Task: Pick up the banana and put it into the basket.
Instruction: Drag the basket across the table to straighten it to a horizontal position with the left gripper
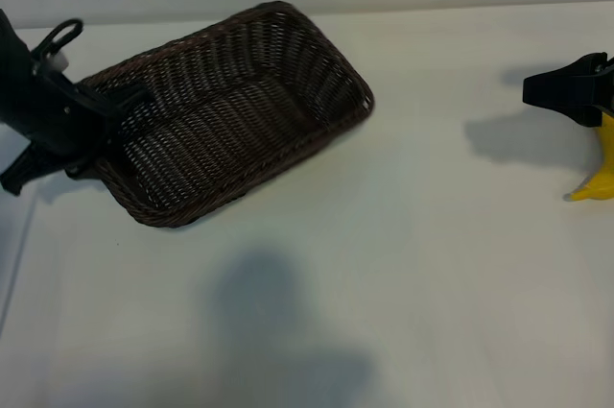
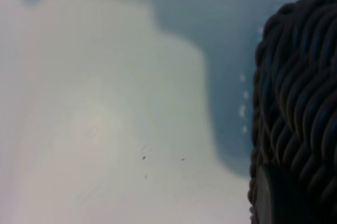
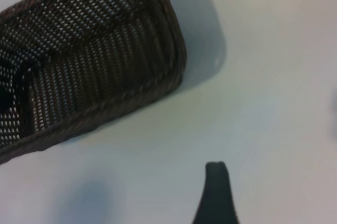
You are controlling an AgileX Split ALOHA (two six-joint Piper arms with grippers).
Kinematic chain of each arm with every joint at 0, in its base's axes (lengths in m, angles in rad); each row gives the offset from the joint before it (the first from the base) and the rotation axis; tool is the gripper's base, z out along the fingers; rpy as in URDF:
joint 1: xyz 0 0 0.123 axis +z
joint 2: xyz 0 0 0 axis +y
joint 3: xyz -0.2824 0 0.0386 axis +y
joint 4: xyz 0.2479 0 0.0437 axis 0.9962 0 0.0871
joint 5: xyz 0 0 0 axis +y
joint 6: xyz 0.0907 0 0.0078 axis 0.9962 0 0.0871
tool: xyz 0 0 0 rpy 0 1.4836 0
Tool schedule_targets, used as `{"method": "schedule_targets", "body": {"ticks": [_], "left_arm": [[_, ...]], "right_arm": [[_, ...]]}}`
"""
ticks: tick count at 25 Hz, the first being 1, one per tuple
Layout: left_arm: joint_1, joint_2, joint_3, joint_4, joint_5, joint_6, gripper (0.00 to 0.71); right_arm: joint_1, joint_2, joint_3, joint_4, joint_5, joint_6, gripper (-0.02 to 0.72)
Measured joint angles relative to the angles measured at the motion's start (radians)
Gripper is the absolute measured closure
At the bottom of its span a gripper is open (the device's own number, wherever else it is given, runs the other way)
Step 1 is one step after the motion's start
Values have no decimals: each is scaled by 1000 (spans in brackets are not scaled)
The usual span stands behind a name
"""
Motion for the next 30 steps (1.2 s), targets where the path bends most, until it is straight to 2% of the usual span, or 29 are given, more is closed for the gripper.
{"method": "schedule_targets", "body": {"ticks": [4, 8, 12, 17, 22, 30], "left_arm": [[0, 0, -71, -68, 63, 184, 549], [0, 25, -180, -62, 173, 308, 549], [0, 105, -313, -55, 307, 411, 549], [0, 219, -454, -68, 422, 537, 549], [-21, 286, -484, -82, 407, 563, 549], [-132, 365, -484, -94, 319, 542, 550]], "right_arm": [[0, 0, 0, 0, 0, 0, 137], [0, 0, 0, 0, 0, 1, 137], [0, 0, 0, 0, 0, 1, 137], [0, 0, 0, 0, 0, 1, 137], [0, 0, 0, 0, 0, 0, 137], [0, 0, 0, 0, 0, 0, 137]]}}
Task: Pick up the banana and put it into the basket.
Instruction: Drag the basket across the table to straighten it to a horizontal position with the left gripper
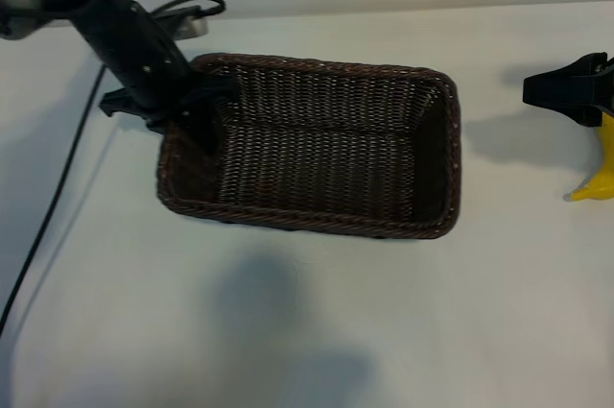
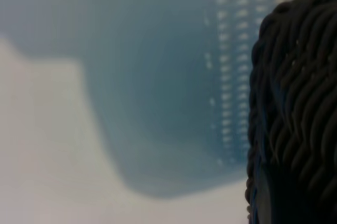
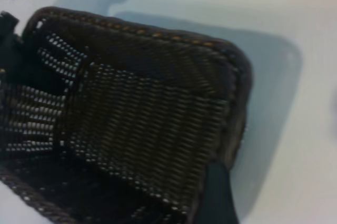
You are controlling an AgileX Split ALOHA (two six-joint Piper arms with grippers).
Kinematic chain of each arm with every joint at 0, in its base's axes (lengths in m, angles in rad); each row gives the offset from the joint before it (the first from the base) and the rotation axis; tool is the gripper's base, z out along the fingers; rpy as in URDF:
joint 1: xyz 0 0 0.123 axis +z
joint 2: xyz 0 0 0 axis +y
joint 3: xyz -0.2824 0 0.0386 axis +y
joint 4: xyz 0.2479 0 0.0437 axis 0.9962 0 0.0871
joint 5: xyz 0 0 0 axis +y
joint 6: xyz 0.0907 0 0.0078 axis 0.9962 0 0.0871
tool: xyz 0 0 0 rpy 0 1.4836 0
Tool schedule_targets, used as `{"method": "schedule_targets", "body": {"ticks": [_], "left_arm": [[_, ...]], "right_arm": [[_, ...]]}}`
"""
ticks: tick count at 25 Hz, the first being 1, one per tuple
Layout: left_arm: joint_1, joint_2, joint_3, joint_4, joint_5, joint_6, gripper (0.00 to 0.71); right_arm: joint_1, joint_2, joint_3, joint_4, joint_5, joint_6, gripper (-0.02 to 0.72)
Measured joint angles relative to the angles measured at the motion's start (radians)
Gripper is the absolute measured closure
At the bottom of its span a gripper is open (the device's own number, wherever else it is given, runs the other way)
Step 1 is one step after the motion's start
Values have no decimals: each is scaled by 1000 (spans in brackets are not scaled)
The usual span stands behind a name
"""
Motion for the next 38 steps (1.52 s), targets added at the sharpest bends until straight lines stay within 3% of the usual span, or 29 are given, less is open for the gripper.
{"method": "schedule_targets", "body": {"ticks": [8, 24, 27, 33, 35, 38], "left_arm": [[-27, 49, 0, -27, -93, -39, 550], [-27, 74, -7, -38, -92, -46, 545], [-27, 78, -7, -37, -92, -43, 469], [-31, 77, -7, -47, -79, -33, 190], [-31, 74, -8, -45, -70, -33, 146], [-33, 66, -8, -10, -53, -44, 137]], "right_arm": [[0, 0, 0, 0, 0, 1, 137], [0, 0, 0, 0, 0, 0, 137], [0, 0, 0, 0, 0, 0, 137], [0, 0, 0, 0, 0, 1, 137], [0, 0, 0, 0, 0, 1, 137], [0, 0, 0, 0, 0, 1, 137]]}}
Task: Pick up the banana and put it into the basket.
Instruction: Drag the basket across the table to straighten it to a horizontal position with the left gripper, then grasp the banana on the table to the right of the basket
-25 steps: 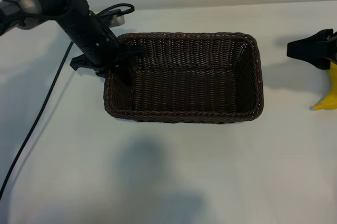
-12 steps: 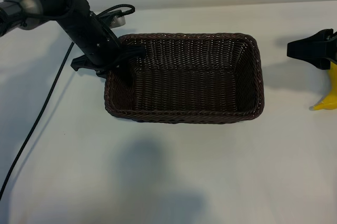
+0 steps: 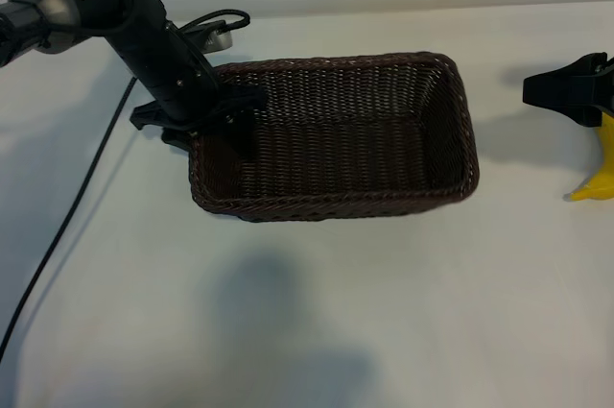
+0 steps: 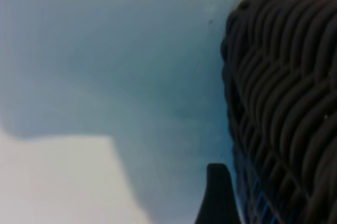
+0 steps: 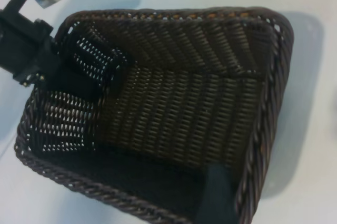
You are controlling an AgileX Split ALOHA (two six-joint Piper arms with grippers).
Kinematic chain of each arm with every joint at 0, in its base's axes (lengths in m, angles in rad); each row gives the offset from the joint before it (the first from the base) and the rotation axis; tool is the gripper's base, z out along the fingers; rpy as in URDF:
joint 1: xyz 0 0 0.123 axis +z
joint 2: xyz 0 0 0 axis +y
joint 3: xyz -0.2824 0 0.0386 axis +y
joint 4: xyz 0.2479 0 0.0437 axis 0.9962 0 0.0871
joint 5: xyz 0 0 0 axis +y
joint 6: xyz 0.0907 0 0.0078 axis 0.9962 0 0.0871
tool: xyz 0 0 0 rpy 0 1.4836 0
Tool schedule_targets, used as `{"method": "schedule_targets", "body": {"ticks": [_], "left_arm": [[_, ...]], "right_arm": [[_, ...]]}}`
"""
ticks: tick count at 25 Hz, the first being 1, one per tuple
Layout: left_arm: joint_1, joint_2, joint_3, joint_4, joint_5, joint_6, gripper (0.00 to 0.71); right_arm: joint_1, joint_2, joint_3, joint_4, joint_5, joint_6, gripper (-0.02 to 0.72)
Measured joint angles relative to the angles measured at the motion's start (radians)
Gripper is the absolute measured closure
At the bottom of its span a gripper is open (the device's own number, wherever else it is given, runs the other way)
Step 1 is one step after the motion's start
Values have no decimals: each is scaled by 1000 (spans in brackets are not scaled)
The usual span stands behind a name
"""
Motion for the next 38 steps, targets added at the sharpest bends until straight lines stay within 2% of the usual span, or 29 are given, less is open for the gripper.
{"method": "schedule_targets", "body": {"ticks": [5, 17, 21, 30, 36, 38], "left_arm": [[1, -29, 0, 97, 35, -34, 138], [1, -55, -25, 124, 99, -32, 138], [1, -55, -84, 148, 157, -63, 138], [1, -77, -257, 210, 157, -105, 138], [11, -128, -294, 369, 157, -124, 138], [37, -138, -295, 413, 157, -140, 138]], "right_arm": [[0, 0, 0, 0, 0, 0, 137], [0, 0, 0, 0, 0, -1, 137], [0, 0, 0, 0, 0, 0, 137], [0, 0, 0, 0, 0, 0, 137], [0, 0, 0, 0, 0, -1, 137], [0, 0, 0, 0, 0, -1, 137]]}}
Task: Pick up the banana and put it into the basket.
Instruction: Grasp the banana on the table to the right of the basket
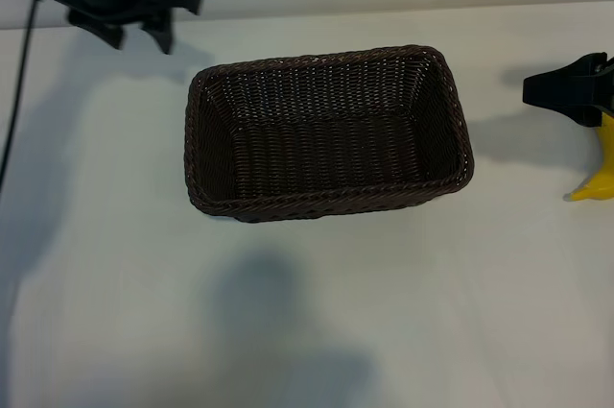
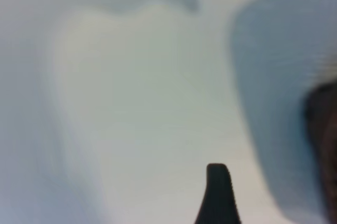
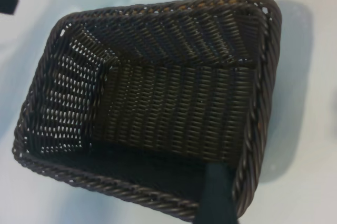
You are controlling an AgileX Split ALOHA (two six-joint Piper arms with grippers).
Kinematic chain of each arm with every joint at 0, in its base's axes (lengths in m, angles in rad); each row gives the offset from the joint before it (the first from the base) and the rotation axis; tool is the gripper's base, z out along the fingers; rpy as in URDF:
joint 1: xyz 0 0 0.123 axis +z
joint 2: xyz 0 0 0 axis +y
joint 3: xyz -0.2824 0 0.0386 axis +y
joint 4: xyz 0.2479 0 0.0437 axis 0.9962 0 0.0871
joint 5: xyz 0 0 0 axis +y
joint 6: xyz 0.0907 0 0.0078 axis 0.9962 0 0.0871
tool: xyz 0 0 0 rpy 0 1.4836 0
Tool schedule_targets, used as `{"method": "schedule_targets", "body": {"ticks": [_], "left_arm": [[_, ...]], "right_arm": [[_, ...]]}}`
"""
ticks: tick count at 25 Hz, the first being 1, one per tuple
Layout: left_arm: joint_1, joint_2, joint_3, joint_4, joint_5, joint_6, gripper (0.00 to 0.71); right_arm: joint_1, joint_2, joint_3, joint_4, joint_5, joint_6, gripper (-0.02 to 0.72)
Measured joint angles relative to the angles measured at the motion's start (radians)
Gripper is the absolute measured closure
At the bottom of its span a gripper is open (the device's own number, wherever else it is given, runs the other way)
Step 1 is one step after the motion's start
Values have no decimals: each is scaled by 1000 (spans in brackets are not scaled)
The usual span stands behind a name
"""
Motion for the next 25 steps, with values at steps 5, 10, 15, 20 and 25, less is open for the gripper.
{"method": "schedule_targets", "body": {"ticks": [5, 10, 15, 20, 25], "left_arm": [[126, -6, 0, 47, 0, -13, 138], [190, -9, 0, 121, 0, -14, 138], [188, -24, 6, 124, 0, -13, 138], [187, -139, 95, 111, 0, -11, 138], [187, -326, 292, 65, 0, 7, 138]], "right_arm": [[0, 0, 0, 0, -4, 0, 137], [0, 0, 0, 0, -7, 1, 137], [0, 0, 0, -15, -8, 3, 137], [0, 0, 0, -37, -10, 19, 137], [0, 0, 0, -47, -10, 31, 137]]}}
